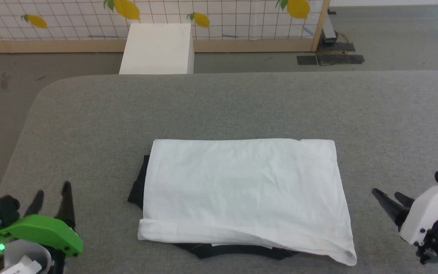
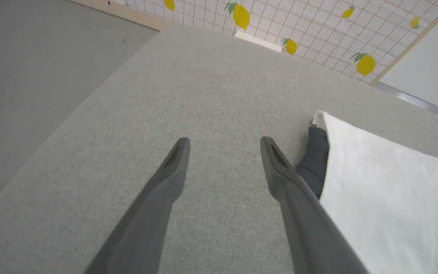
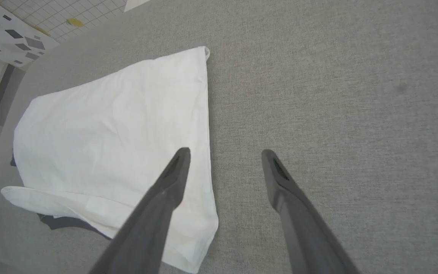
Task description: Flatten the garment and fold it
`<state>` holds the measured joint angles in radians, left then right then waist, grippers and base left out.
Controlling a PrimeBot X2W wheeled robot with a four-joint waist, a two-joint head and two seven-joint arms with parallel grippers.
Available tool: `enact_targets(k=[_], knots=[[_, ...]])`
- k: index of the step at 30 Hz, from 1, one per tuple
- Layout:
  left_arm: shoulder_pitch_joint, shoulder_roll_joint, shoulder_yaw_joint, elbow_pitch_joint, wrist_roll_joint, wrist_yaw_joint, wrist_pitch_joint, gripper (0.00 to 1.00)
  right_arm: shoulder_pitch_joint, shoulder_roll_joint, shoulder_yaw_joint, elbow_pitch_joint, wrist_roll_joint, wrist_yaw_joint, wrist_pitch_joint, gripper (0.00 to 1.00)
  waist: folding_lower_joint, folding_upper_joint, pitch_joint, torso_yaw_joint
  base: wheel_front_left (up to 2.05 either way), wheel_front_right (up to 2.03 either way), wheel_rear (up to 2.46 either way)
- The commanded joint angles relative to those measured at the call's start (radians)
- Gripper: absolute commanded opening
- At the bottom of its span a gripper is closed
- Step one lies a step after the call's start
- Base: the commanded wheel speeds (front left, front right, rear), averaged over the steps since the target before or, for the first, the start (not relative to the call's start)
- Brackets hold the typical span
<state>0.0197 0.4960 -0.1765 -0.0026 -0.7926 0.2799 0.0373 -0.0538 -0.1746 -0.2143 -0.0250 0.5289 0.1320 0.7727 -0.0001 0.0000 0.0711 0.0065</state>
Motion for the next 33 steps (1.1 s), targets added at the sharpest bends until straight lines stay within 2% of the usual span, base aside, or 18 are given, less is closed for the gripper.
enact_targets(k=[1, 4, 8, 11, 14, 19, 28, 33], knots=[[-0.021, -0.002, 0.021, -0.018, 0.02, -0.006, -0.06, 1.0, -0.039, -0.009, 0.015, 0.005, 0.011, -0.001, 0.016, 1.0, 0.0001, 0.0, 0.016, 0.005, 0.0, 0.0, 0.0], [-0.057, -0.001, 0.03, -0.039, 0.093, -0.034, -0.211, 1.0, -0.102, -0.039, 0.056, 0.051, 0.014, -0.001, 0.059, 1.0, 0.0001, 0.0, 0.044, 0.013, 0.0, 0.0, 0.0], [-0.098, -0.021, 0.025, -0.058, 0.193, -0.069, -0.291, 1.0, -0.172, -0.065, 0.117, 0.126, 0.025, -0.001, 0.114, 1.0, 0.0001, 0.0, 0.081, 0.028, 0.0, 0.0, 0.0], [-0.126, -0.061, 0.044, -0.099, 0.274, -0.088, -0.298, 1.0, -0.212, -0.085, 0.162, 0.169, 0.035, -0.001, 0.142, 1.0, 0.0001, 0.0, 0.114, 0.041, 0.0, 0.0, 0.0], [-0.131, -0.125, 0.085, -0.144, 0.35, -0.114, -0.299, 1.0, -0.244, -0.108, 0.21, 0.207, 0.038, -0.001, 0.132, 1.0, 0.0001, 0.0, 0.145, 0.059, 0.0, 0.0, 0.0], [-0.111, -0.214, 0.147, -0.158, 0.413, -0.165, -0.299, 1.0, -0.269, -0.112, 0.281, 0.264, 0.072, -0.001, 0.126, 1.0, 0.0001, 0.0, 0.183, 0.08, 0.0, 0.0, 0.0], [-0.107, -0.307, 0.223, -0.124, 0.474, -0.263, -0.299, 1.0, -0.323, -0.091, 0.406, 0.33, 0.115, -0.001, 0.088, 1.0, 0.0001, 0.0, 0.203, 0.09, 0.0, 0.0, 0.0], [-0.12, -0.351, 0.255, -0.095, 0.506, -0.318, -0.299, 1.0, -0.35, -0.107, 0.449, 0.379, 0.123, -0.001, 0.059, 1.0, 0.0001, 0.0, 0.198, 0.094, 0.0, 0.0, 0.0]])
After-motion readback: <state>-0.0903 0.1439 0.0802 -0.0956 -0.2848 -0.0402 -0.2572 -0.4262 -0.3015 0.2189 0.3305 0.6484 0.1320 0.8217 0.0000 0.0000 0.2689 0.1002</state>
